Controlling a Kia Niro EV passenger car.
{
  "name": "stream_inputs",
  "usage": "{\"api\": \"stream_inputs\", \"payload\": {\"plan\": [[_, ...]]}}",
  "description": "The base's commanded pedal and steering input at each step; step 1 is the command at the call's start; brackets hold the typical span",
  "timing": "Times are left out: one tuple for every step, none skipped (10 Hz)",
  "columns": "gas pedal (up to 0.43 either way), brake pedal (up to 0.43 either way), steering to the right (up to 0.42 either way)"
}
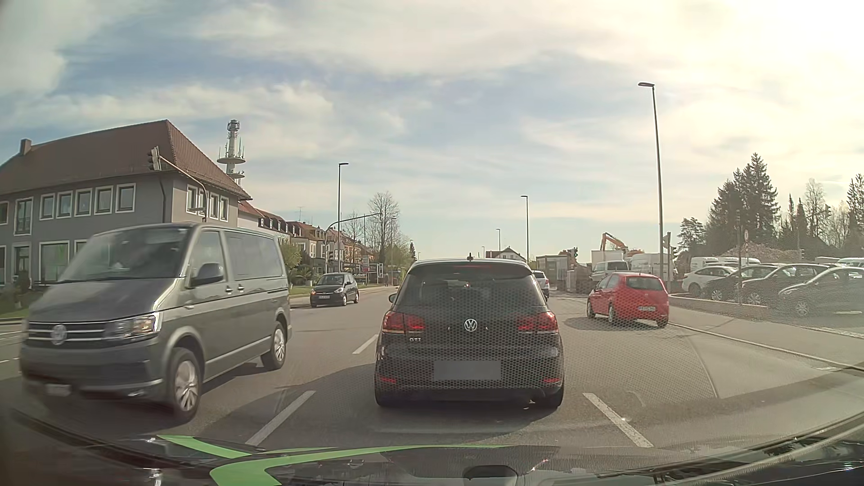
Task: Follow the waypoints while adhering to traffic rules and regulations
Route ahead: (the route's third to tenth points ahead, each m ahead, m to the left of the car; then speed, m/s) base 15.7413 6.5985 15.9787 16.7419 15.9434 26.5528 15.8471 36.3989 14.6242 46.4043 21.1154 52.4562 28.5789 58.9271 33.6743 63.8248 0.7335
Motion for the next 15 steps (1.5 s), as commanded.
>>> {"api": "stream_inputs", "payload": {"plan": [[0.000,0.128,0.001],[0.000,0.128,0.001],[0.000,0.140,0.002],[0.000,0.140,0.001],[0.000,0.140,0.001],[0.000,0.152,0.001],[0.000,0.152,0.002],[0.000,0.165,0.002],[0.000,0.183,0.001],[0.000,0.195,0.002],[0.000,0.213,0.002],[0.000,0.226,0.002],[0.000,0.238,0.002],[0.000,0.250,0.002],[0.000,0.256,0.002]]}}
